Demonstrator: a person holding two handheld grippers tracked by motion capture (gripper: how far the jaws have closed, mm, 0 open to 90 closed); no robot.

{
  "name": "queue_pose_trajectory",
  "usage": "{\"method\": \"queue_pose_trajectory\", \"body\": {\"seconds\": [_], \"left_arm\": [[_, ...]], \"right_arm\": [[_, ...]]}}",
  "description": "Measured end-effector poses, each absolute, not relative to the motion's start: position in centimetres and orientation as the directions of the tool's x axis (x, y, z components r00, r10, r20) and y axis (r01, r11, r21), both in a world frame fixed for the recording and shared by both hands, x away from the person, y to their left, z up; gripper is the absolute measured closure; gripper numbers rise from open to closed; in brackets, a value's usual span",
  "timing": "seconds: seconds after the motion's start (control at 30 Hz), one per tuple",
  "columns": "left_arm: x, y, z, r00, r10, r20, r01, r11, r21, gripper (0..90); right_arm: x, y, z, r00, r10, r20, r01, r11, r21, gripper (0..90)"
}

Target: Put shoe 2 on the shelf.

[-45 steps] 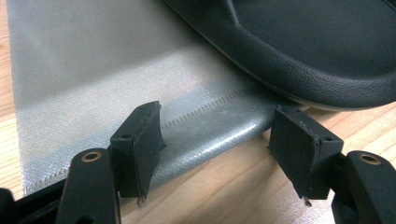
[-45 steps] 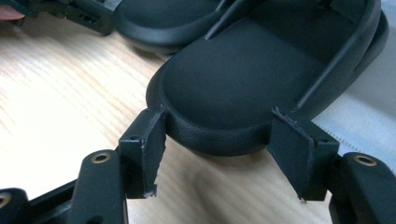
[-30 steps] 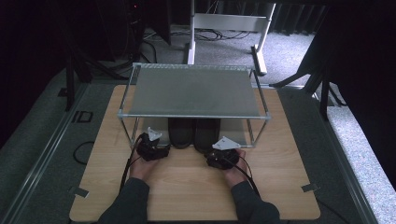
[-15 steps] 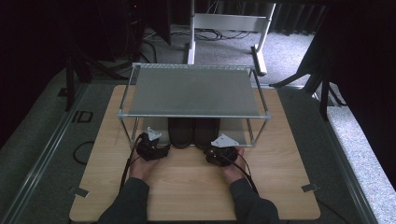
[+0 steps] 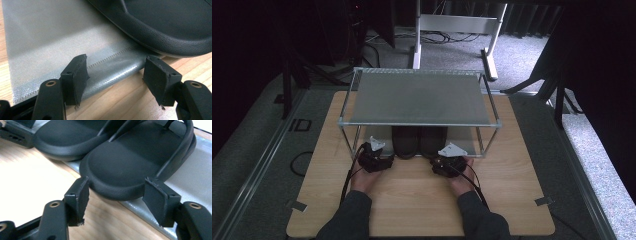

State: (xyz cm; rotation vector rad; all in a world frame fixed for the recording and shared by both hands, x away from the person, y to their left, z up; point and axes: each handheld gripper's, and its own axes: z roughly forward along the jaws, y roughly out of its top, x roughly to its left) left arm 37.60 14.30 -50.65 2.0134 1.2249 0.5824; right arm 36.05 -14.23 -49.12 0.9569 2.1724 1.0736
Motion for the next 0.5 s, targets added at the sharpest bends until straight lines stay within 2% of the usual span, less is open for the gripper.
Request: {"method": "queue_pose_trajectory", "body": {"seconds": [0.1, 0.5], "left_arm": [[37.6, 14.6, -50.6, 0.448, 0.894, -0.009, 0.576, -0.281, 0.767, 36.5], [35.8, 15.7, -49.0, 0.422, 0.907, 0.004, 0.554, -0.261, 0.790, 36.6]], "right_arm": [[35.6, -14.6, -48.9, -0.615, 0.776, -0.144, 0.355, 0.434, 0.828, 36.0], [33.7, -17.6, -48.4, -0.609, 0.787, -0.098, 0.406, 0.415, 0.814, 35.6]]}}
